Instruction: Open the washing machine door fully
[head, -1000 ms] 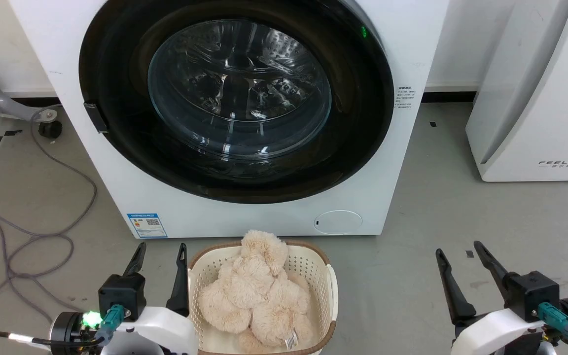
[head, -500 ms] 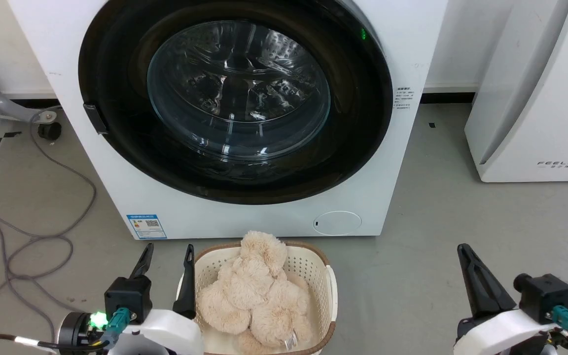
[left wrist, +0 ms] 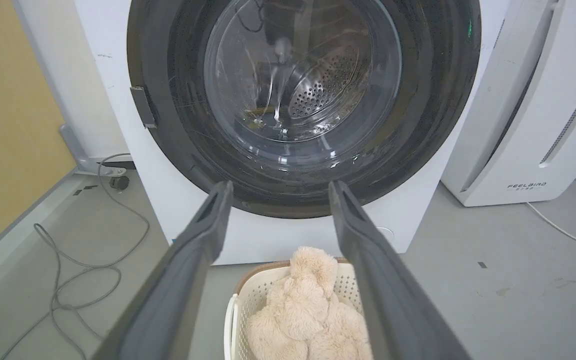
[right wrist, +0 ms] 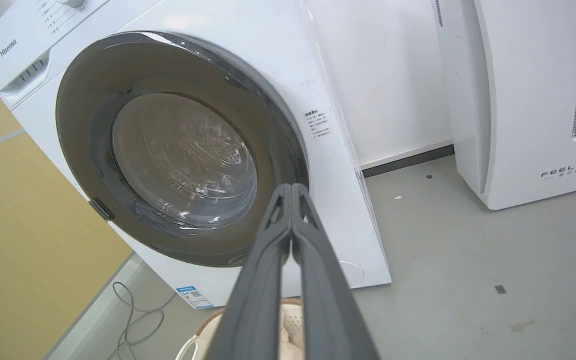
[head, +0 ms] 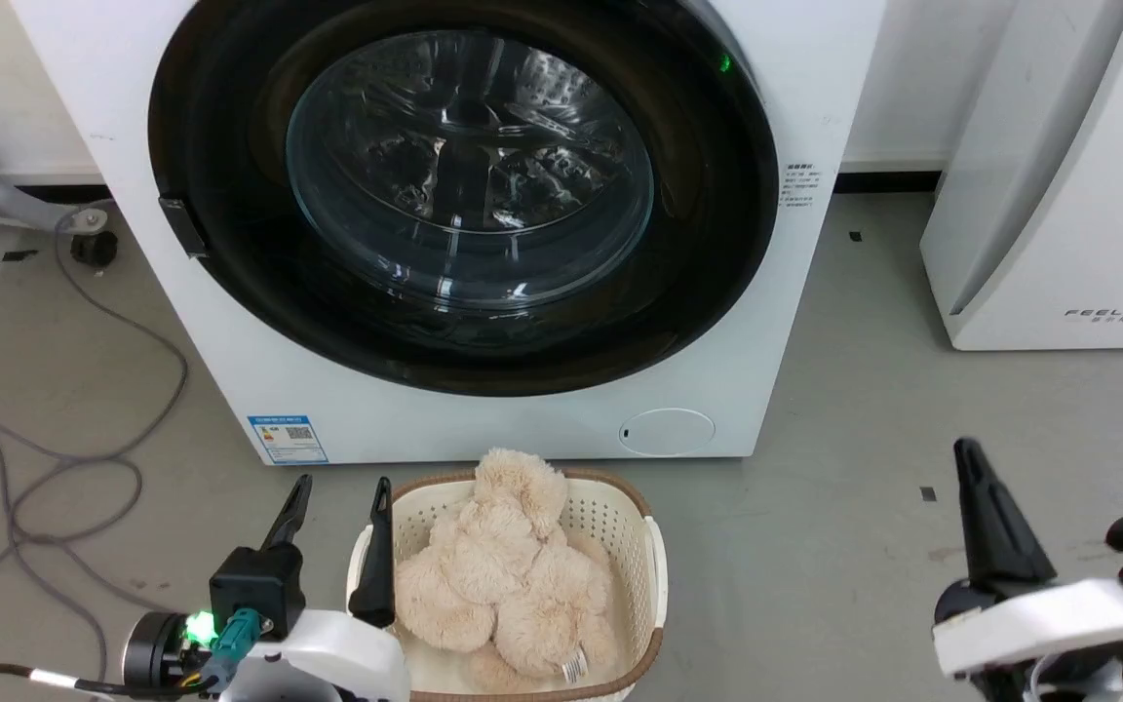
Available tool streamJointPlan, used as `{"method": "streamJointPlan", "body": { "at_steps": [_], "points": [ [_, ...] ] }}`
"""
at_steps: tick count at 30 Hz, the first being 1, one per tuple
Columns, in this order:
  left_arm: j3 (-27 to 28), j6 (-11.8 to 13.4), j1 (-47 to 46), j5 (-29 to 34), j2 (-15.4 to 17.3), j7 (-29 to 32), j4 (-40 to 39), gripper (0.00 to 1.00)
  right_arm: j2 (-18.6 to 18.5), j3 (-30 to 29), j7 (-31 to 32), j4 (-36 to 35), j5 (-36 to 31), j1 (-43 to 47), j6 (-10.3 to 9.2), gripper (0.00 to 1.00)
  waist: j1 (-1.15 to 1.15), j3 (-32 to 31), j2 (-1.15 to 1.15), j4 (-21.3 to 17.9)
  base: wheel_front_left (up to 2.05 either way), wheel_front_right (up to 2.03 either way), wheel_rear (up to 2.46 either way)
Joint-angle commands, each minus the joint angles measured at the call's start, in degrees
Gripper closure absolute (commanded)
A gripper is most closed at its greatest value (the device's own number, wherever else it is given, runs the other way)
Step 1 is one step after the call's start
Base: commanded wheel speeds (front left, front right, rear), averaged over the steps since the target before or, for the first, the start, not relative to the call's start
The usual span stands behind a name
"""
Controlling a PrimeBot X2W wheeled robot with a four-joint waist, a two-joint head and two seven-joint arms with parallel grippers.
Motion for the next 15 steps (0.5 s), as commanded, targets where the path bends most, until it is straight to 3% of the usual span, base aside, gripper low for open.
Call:
{"method": "streamJointPlan", "body": {
  "at_steps": [1,15],
  "points": [
    [-0.34,0.23,-1.18,-0.43,0.11,-0.63,0.12,0.0,0.01,-0.27,-0.65,0.31,1.88,-1.45,0.02,1.0,0.0,0.23,0.0,0.01,0.0,0.0,0.0],
    [-0.74,0.2,-4.09,-0.91,0.14,-2.31,-0.36,0.0,-2.3,-3.33,-1.32,8.47,17.07,-16.8,0.03,1.0,0.0,4.53,0.0,-0.11,0.0,0.0,0.0]
  ]
}}
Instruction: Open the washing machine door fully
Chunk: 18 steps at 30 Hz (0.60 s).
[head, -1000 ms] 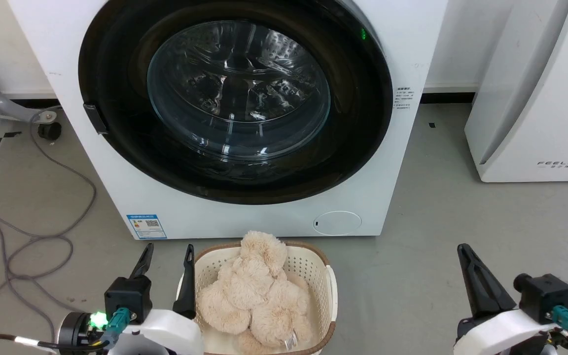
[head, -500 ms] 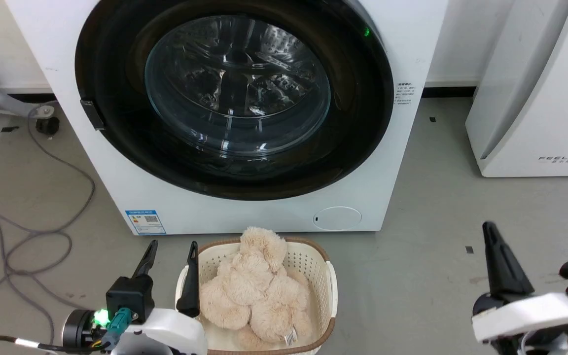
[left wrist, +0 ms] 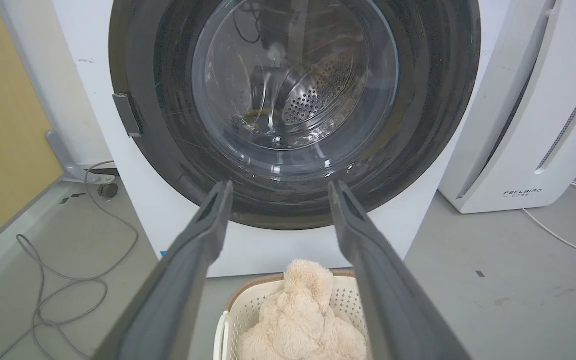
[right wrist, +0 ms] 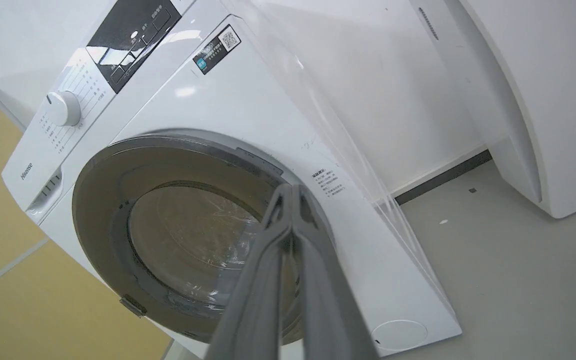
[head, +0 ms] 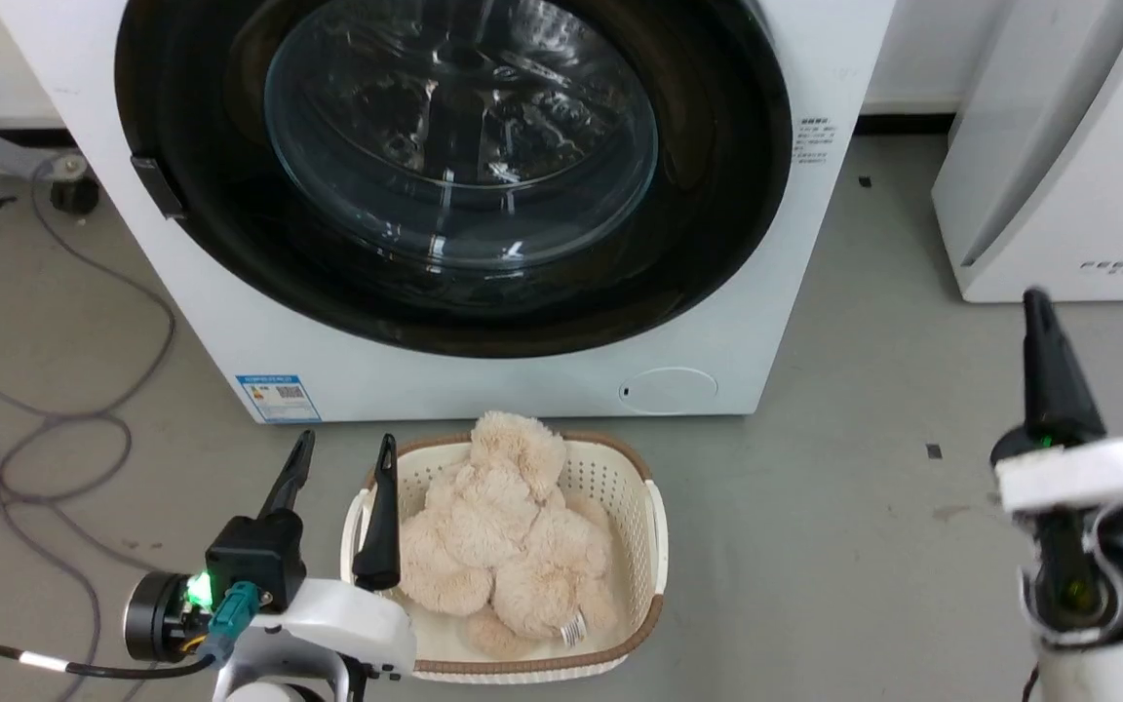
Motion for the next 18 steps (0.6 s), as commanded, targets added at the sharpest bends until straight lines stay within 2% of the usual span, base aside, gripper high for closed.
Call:
{"method": "streamJointPlan", "body": {
  "at_steps": [1,8,18],
  "points": [
    [-0.1,0.18,-1.11,-0.47,0.16,-0.54,-0.19,0.0,-0.72,-0.29,-0.27,1.15,2.28,-2.55,0.03,1.0,0.0,0.66,0.0,0.02,0.0,0.0,0.0],
    [-0.15,-0.09,-2.9,-0.58,0.26,-1.38,-0.83,0.0,-3.59,0.84,0.99,8.96,8.86,-13.61,0.03,1.0,0.0,3.51,0.0,0.16,0.0,0.0,0.0],
    [-0.39,-0.46,-5.67,-0.77,0.27,-2.58,-1.64,0.0,-7.62,5.41,5.11,20.02,15.21,-30.63,0.03,1.0,0.0,7.68,0.0,0.7,0.0,0.0,0.0]
  ]
}}
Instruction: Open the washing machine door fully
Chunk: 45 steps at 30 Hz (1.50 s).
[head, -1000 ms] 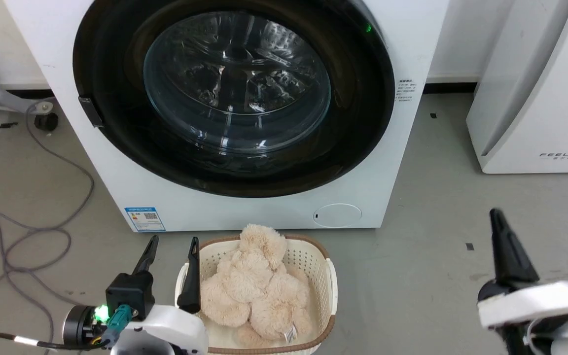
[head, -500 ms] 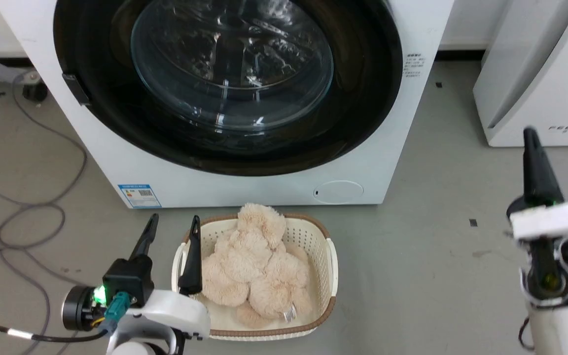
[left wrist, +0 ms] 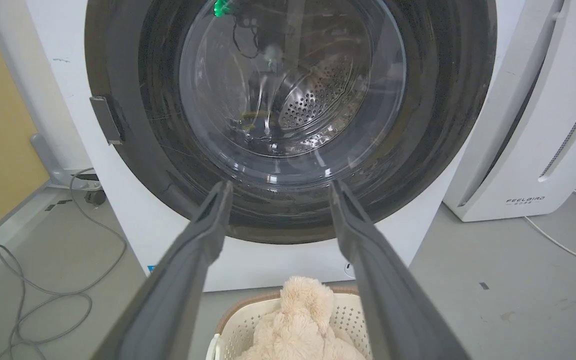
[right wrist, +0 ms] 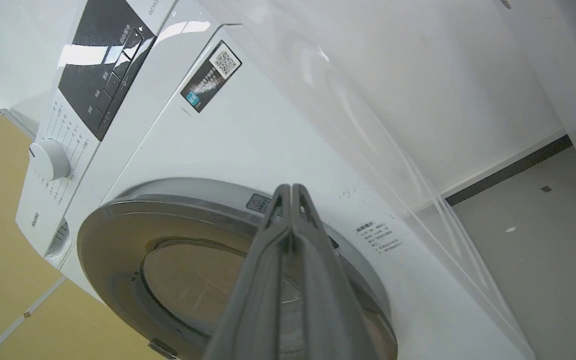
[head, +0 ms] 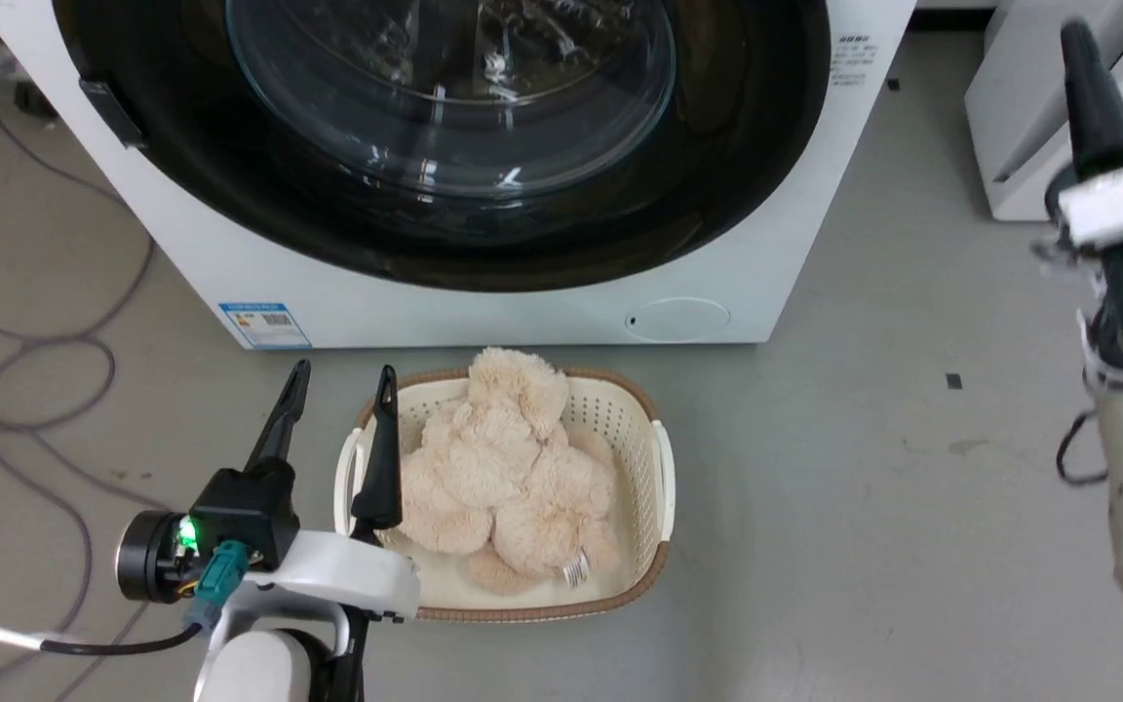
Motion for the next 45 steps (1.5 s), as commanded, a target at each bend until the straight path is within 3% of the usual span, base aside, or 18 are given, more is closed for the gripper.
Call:
{"method": "streamJointPlan", "body": {
  "at_steps": [1,10,20,36,45],
  "points": [
    [-0.1,-0.29,-1.08,-0.35,0.23,-0.65,-0.31,0.0,-0.81,0.62,0.57,1.84,1.94,-3.43,0.03,1.0,-0.01,0.71,0.0,0.17,0.0,0.0,0.0],
    [-0.33,-0.39,-2.76,-0.59,0.22,-1.73,-0.93,0.0,-2.49,7.21,7.32,12.75,4.59,-18.5,0.03,1.0,-0.01,4.02,0.0,0.56,0.0,0.0,0.0],
    [-0.58,-0.61,-4.66,-1.26,0.16,-2.93,-1.1,0.0,-2.01,15.72,19.27,22.79,6.0,-32.05,0.04,1.0,-0.01,7.77,0.0,1.28,0.0,0.0,0.0],
    [-1.17,-0.48,-8.26,-2.16,0.07,-4.73,-1.59,0.0,0.35,24.05,26.93,32.17,10.84,-46.27,0.04,1.0,-0.01,13.87,0.0,1.61,0.0,0.0,0.0],
    [-1.7,-0.29,-9.84,-2.98,0.04,-5.8,-1.19,0.0,-0.1,27.82,35.51,34.93,16.05,-51.49,0.04,1.0,-0.01,15.74,0.0,2.0,0.0,0.0,0.0]
  ]
}}
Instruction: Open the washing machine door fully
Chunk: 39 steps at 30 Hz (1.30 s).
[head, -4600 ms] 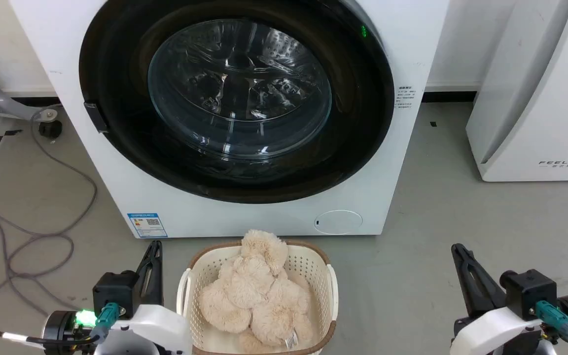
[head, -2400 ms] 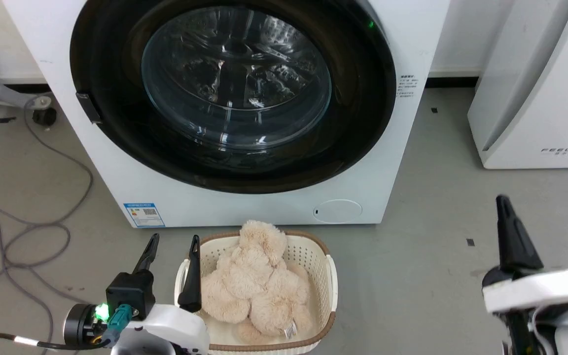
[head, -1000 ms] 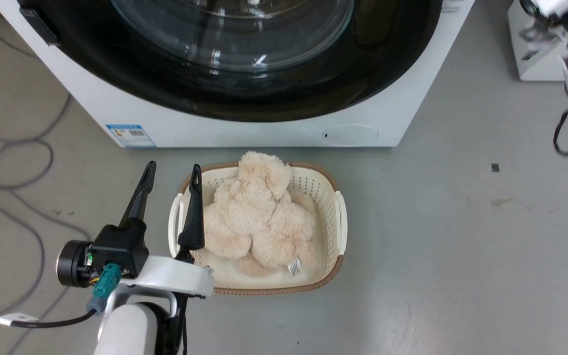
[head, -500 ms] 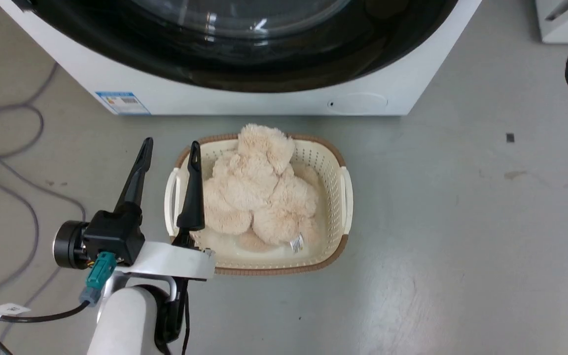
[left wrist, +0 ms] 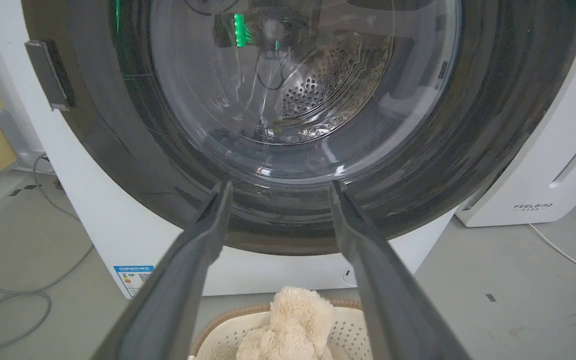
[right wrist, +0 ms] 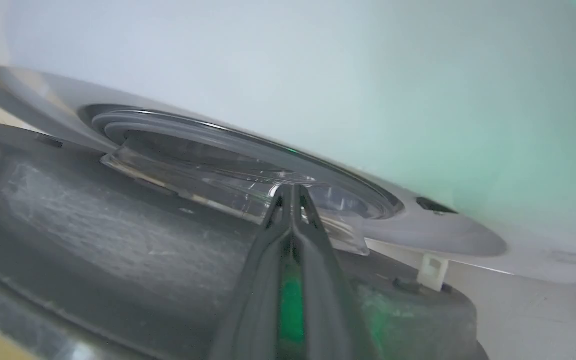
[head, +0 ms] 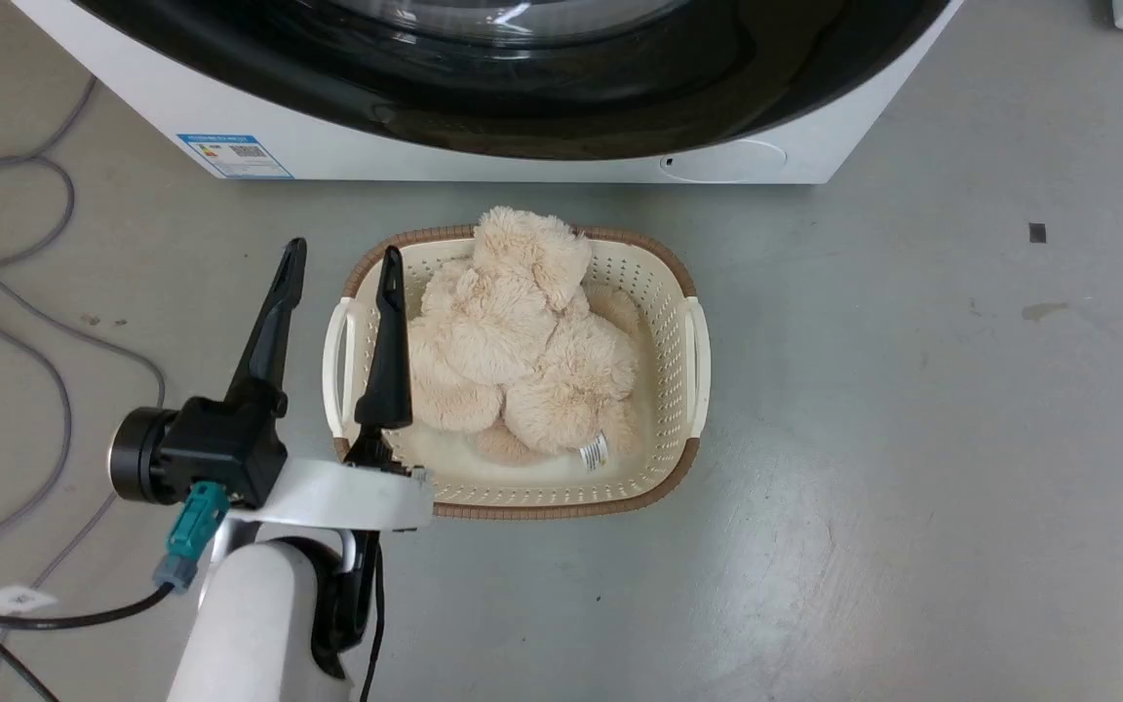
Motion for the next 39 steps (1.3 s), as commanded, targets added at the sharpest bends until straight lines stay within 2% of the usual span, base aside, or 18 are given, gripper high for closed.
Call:
{"method": "streamJointPlan", "body": {
  "at_steps": [1,9,24,39],
  "points": [
    [-0.09,0.11,-1.51,-0.38,0.07,-0.5,0.12,0.0,0.19,0.85,1.16,1.28,1.63,-2.0,0.05,1.0,-0.01,0.07,0.0,0.03,0.0,0.0,0.0],
    [-0.71,0.31,-1.83,-0.66,0.05,-1.37,0.96,0.0,-1.02,2.93,8.79,3.1,7.21,-3.24,0.06,1.0,-0.01,-0.49,0.0,0.11,0.0,0.0,0.0],
    [-0.73,-0.33,3.31,0.69,0.17,-1.37,4.51,0.0,-1.29,3.07,14.41,-4.32,10.84,15.44,0.06,1.0,-0.01,-11.14,0.0,1.35,0.0,0.0,0.0],
    [-1.04,-0.2,10.06,1.05,0.53,-1.37,7.11,0.0,0.99,2.63,16.83,-14.84,14.88,32.31,0.06,1.0,-0.01,-18.99,0.0,2.29,0.0,0.0,0.0]
  ]
}}
